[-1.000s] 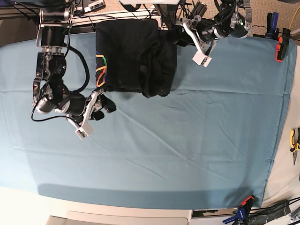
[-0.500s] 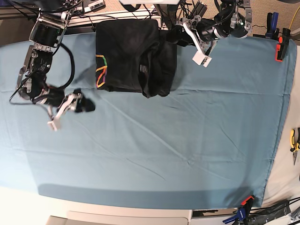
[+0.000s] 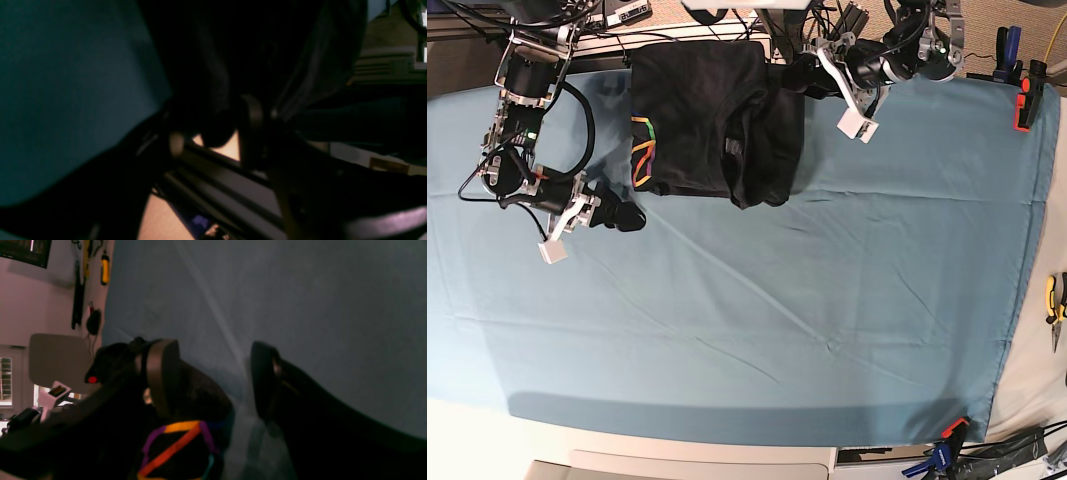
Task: Fold the T-shirt properly
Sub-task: 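Grasp the printed end of the folded shirt with the right gripper, then lift the shirt with both grippers and pull it toward the table's middle, then lower the shirt onto the cloth and flatten it with both grippers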
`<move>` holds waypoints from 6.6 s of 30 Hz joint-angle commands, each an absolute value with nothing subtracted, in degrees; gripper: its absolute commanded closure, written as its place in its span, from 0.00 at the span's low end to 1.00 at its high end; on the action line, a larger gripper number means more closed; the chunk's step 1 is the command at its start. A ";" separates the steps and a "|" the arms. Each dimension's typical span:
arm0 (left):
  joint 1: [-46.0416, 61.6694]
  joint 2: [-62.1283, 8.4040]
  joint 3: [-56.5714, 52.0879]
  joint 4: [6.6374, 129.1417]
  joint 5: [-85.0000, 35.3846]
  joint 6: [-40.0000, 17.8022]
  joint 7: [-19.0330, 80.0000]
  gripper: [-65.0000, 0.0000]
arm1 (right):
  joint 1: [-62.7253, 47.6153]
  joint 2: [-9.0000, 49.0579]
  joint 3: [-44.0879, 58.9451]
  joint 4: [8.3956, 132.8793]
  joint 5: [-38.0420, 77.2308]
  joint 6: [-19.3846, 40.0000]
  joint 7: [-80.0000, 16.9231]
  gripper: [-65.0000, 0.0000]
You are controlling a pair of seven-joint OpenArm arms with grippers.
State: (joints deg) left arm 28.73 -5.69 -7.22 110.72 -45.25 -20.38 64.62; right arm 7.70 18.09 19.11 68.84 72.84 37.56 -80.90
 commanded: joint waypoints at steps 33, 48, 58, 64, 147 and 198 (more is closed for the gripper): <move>28.62 -5.56 1.04 111.59 -43.72 -21.63 63.40 0.58 | 5.72 20.93 5.61 69.65 80.58 38.57 -80.00 0.57; 26.61 -5.58 5.23 111.59 -40.38 -21.63 62.89 1.00 | 5.72 20.93 5.63 69.65 80.55 38.57 -80.00 0.77; 25.63 -5.58 5.23 111.59 -38.48 -21.63 61.47 1.00 | 5.74 20.78 5.74 69.65 80.55 39.66 -80.00 1.00; 25.21 -5.61 5.23 111.59 -38.09 -21.63 61.69 1.00 | 5.72 20.78 5.74 69.76 80.58 39.66 -80.00 1.00; -12.27 -17.98 11.88 95.44 -35.11 -20.58 59.05 1.00 | -16.67 -0.45 20.86 89.78 72.53 40.00 -80.00 1.00; -12.27 -18.09 11.84 95.46 -31.03 -20.58 59.02 0.66 | -10.94 -0.16 24.82 101.65 57.91 38.15 -77.21 0.88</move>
State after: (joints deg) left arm -10.98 -17.80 12.21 94.52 -30.96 -20.38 60.29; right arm -11.57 -0.49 24.69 100.62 56.80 37.60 -78.39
